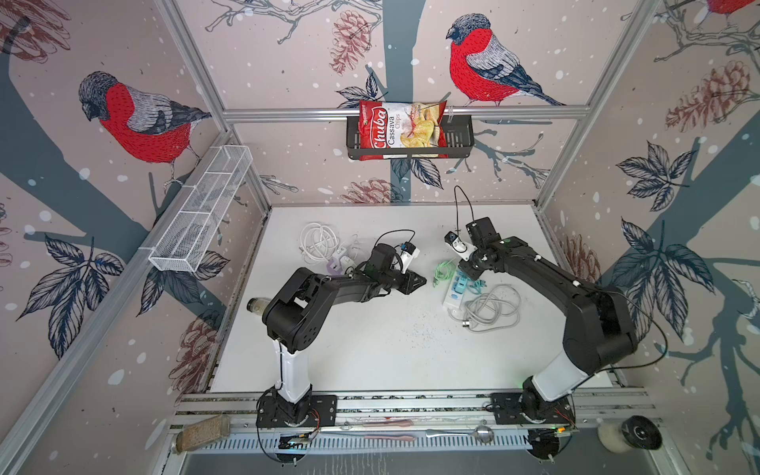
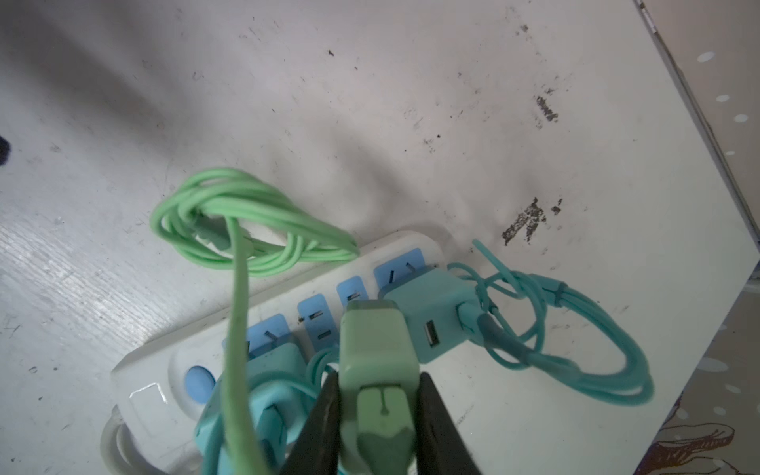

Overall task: Insert plugs into power strip
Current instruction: Insert the plug into the socket.

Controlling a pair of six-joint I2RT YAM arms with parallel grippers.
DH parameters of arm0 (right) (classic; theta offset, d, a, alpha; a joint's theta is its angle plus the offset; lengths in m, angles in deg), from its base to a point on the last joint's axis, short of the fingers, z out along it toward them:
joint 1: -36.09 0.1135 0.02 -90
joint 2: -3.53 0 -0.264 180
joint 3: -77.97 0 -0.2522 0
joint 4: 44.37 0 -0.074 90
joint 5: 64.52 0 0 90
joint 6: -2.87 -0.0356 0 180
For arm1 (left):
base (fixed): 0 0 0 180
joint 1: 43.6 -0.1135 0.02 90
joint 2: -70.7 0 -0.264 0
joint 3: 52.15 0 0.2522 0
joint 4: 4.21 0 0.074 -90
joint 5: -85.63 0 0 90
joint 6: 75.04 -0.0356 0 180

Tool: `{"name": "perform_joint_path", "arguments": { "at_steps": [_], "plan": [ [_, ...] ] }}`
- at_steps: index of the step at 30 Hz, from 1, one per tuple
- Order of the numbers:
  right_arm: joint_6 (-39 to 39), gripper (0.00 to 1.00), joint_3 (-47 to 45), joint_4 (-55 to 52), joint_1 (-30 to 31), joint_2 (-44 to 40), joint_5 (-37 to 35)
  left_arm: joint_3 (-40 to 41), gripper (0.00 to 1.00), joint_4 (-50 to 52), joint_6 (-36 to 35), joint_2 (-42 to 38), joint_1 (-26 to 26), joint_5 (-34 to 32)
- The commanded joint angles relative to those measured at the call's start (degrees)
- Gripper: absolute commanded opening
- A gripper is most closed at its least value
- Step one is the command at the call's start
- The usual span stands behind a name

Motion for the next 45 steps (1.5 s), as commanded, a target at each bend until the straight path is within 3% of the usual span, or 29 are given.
{"name": "perform_joint_path", "arguments": {
  "at_steps": [1,20,27,40,45],
  "plan": [
    [0.97,0.00,-1.17,0.88,-0.11,0.52,0.67,-0.03,0.24,-1.36,-1.37,-0.97,-0.03,0.83],
    [0.43,0.00,-3.83,-0.05,2.06,4.01,0.88,1.73,0.22,-1.26,-3.85,-1.68,-0.93,0.60],
    [-1.33,0.00,-4.45,-0.69,2.82,5.28,9.09,2.08,0.22,-2.50,-3.94,-1.51,-2.53,2.79],
    [-0.77,0.00,2.47,-9.52,3.52,13.31,15.72,1.00,0.22,-1.89,-5.23,-1.64,-3.52,4.63],
    [-0.67,0.00,4.31,-10.76,5.45,15.47,14.19,0.59,0.22,0.17,-6.42,-1.50,-4.16,4.24]
  ]
}}
